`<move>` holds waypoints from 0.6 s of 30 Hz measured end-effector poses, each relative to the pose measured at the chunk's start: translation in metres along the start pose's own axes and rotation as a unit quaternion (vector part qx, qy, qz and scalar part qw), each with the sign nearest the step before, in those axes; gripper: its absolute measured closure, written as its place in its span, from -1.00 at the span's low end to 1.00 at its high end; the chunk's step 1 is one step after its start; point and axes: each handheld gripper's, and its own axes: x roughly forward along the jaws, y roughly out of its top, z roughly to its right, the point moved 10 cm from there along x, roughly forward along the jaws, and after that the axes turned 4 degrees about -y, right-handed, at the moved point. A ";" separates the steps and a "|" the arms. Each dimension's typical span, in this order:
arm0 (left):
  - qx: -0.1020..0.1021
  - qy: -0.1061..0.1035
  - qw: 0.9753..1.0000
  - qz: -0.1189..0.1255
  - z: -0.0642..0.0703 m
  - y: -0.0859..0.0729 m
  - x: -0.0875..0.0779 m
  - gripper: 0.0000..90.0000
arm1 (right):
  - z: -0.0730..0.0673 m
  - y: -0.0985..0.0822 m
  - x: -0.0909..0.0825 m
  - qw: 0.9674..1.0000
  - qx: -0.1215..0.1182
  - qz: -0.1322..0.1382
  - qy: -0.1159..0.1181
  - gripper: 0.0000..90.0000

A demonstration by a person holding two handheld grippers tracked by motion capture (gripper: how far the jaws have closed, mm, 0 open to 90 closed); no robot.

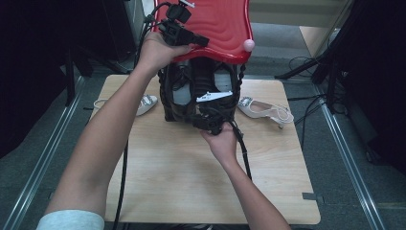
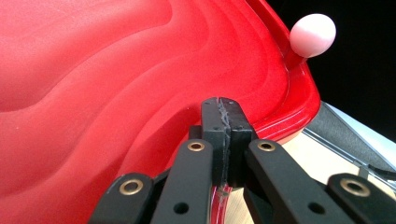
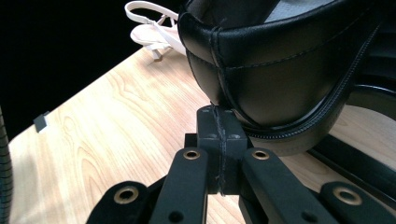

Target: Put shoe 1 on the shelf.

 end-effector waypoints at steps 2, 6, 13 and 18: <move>0.000 0.000 1.000 0.000 0.000 0.000 0.000 1.00 | 0.001 0.000 0.000 1.000 0.001 0.001 0.003 1.00; 0.000 0.000 1.000 0.000 0.000 0.000 0.000 1.00 | 0.002 0.004 0.003 1.000 0.005 0.004 -0.001 1.00; 0.000 0.000 1.000 0.001 0.000 0.000 -0.001 1.00 | 0.007 0.018 0.013 1.000 0.013 0.001 -0.008 1.00; 0.000 0.000 1.000 0.001 -0.001 0.000 -0.001 1.00 | 0.013 0.026 0.018 1.000 0.027 0.008 -0.004 1.00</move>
